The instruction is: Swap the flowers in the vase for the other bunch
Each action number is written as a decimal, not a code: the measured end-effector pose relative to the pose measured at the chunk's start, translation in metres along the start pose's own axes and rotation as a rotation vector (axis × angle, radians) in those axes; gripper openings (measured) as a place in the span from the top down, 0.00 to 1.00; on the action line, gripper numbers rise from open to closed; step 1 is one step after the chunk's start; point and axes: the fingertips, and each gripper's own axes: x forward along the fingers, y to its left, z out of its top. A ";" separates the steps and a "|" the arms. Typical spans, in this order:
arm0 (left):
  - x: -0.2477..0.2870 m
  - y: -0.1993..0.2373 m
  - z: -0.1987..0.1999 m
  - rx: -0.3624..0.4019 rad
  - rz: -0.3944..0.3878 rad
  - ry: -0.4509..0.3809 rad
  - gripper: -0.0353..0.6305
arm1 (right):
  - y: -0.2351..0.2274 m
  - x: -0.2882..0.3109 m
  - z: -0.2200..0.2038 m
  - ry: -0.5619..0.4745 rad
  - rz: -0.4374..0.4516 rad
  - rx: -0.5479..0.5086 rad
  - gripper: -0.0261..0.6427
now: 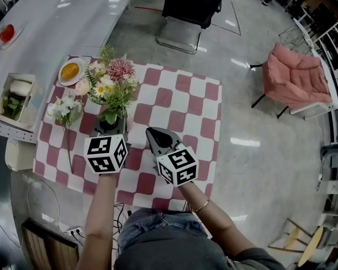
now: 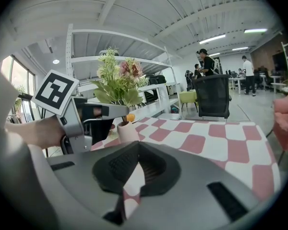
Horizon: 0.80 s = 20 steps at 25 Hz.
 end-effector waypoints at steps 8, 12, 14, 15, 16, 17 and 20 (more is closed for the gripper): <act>-0.005 0.000 0.004 0.007 0.014 -0.009 0.85 | 0.000 -0.004 0.000 0.002 0.003 -0.003 0.94; -0.006 0.001 0.007 0.009 0.013 -0.016 0.86 | 0.002 -0.005 0.000 -0.001 0.004 -0.004 0.94; -0.008 0.000 0.010 0.012 0.013 -0.024 0.86 | 0.002 -0.005 0.000 -0.003 0.005 -0.004 0.94; -0.009 0.000 0.011 0.013 0.013 -0.028 0.86 | 0.003 -0.006 0.000 -0.004 0.006 -0.005 0.94; -0.010 -0.001 0.013 0.015 0.013 -0.033 0.86 | 0.003 -0.006 0.000 -0.004 0.006 -0.005 0.94; -0.011 -0.001 0.014 0.016 0.013 -0.038 0.86 | 0.004 -0.007 0.001 -0.005 0.006 -0.006 0.94; -0.015 -0.002 0.020 0.024 0.017 -0.052 0.87 | 0.005 -0.009 0.002 -0.009 0.007 -0.007 0.94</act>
